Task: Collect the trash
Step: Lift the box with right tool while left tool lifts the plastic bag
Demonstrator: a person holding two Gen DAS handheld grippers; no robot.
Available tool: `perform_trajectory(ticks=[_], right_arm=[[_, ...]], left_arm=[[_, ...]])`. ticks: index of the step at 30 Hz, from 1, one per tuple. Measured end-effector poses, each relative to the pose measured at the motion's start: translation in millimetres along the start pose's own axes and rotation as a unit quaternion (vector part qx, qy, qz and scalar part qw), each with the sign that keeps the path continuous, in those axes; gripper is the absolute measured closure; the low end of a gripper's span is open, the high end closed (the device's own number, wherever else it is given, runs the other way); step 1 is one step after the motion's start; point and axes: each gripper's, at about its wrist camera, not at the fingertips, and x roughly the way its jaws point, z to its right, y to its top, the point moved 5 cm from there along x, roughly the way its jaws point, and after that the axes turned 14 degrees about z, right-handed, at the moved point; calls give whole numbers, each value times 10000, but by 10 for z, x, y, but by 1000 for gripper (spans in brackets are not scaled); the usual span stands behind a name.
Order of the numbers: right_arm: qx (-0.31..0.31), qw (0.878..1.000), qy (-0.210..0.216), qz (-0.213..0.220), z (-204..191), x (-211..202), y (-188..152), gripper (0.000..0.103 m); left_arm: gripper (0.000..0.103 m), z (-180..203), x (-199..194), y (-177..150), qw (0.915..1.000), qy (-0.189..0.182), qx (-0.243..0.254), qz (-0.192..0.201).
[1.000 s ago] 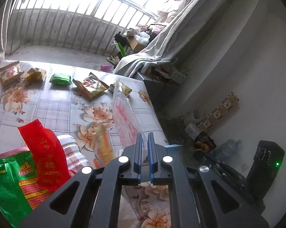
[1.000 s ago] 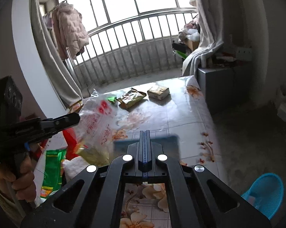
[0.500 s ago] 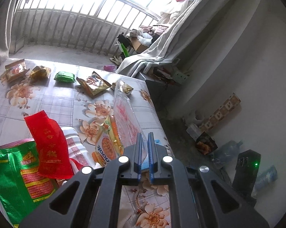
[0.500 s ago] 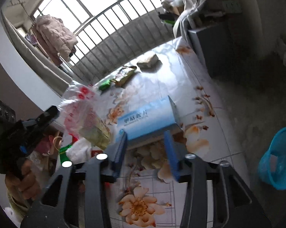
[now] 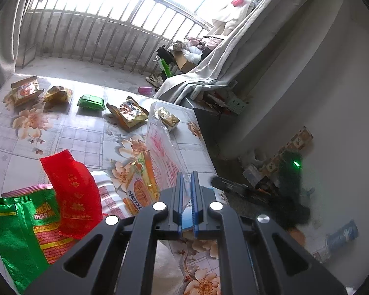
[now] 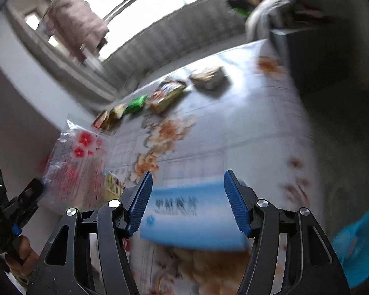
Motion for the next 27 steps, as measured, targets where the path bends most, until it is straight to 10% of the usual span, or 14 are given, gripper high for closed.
perform_trajectory(ticks=[12, 19, 24, 27], right_arm=[[-60, 9968, 258, -749, 76, -308, -566, 41], [-1526, 9829, 203, -1009, -430, -580, -1162, 11], [-1841, 9768, -369, -1031, -526, -485, -1319, 12], [-1697, 9787, -617, -974, -477, -514, -1337, 31]], left_arm=[[97, -66, 39, -29, 9999, -59, -75, -78], [97, -48, 41, -26, 9999, -105, -69, -101], [97, -49, 44, -24, 9999, -103, -78, -115], [97, -26, 14, -30, 9999, -117, -14, -112]])
